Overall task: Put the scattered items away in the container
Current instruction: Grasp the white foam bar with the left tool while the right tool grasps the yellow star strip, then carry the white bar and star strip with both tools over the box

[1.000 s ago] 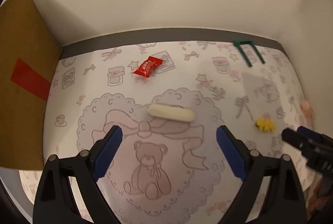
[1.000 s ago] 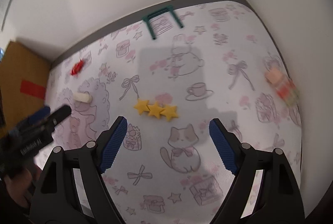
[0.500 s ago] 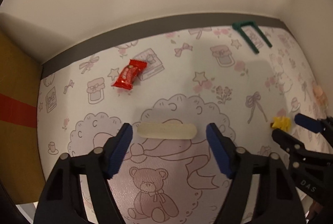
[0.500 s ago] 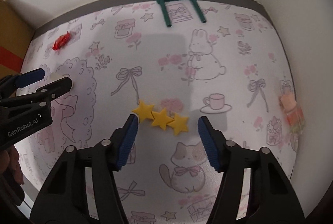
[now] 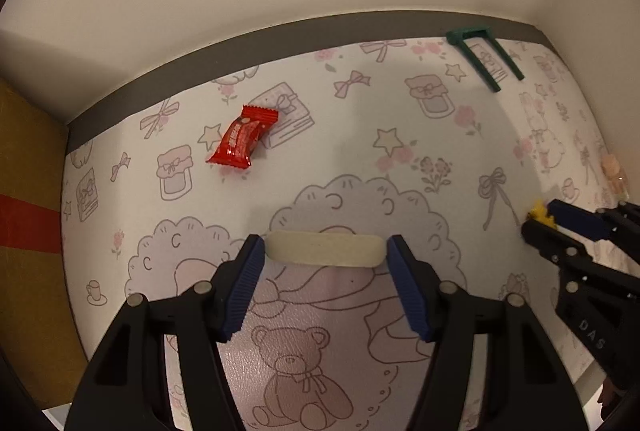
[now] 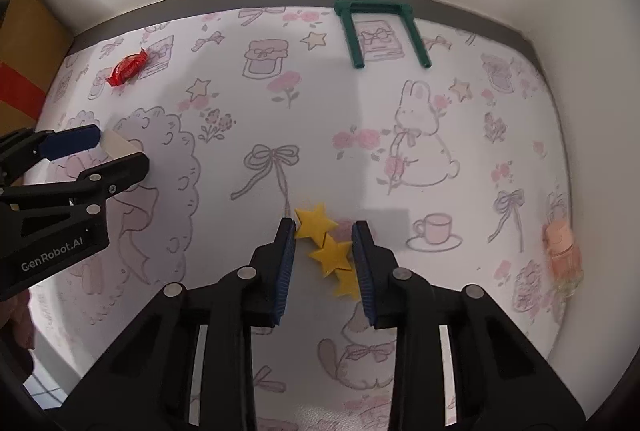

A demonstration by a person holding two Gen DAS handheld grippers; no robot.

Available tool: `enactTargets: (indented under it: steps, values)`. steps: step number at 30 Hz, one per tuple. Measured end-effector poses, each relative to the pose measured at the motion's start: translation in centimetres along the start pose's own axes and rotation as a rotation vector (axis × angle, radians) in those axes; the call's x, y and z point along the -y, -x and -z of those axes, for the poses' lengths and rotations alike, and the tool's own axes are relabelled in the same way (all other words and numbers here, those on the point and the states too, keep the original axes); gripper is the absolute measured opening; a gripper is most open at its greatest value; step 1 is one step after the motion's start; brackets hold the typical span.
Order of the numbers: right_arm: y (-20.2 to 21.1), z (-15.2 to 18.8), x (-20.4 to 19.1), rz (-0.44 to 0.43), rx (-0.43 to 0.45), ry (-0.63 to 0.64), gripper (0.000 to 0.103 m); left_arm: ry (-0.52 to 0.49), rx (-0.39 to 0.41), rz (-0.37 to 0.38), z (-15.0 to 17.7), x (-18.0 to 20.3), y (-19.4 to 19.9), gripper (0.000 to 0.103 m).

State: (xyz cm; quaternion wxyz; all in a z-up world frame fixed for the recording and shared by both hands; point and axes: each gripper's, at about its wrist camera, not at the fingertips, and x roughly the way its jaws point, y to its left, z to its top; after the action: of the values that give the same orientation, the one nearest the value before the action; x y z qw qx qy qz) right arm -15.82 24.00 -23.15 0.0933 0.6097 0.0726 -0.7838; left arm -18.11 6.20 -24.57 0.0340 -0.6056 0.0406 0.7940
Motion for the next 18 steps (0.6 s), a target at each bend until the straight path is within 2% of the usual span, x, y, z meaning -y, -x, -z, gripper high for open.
enactTargets:
  steps: [5,9,18]
  values:
    - [0.0,0.0,0.8,-0.043,-0.015,-0.029,0.030,0.042,0.001,0.052,0.1,-1.0,0.3,0.061]
    - [0.2,0.3,1.3,-0.069,-0.021,-0.048,0.030,0.054,0.006,0.064,0.0,-2.4,0.6,0.061]
    - [2.7,-0.1,0.6,-0.086,0.008,-0.057,0.030,0.067,0.026,0.075,0.4,-2.2,2.9,0.061]
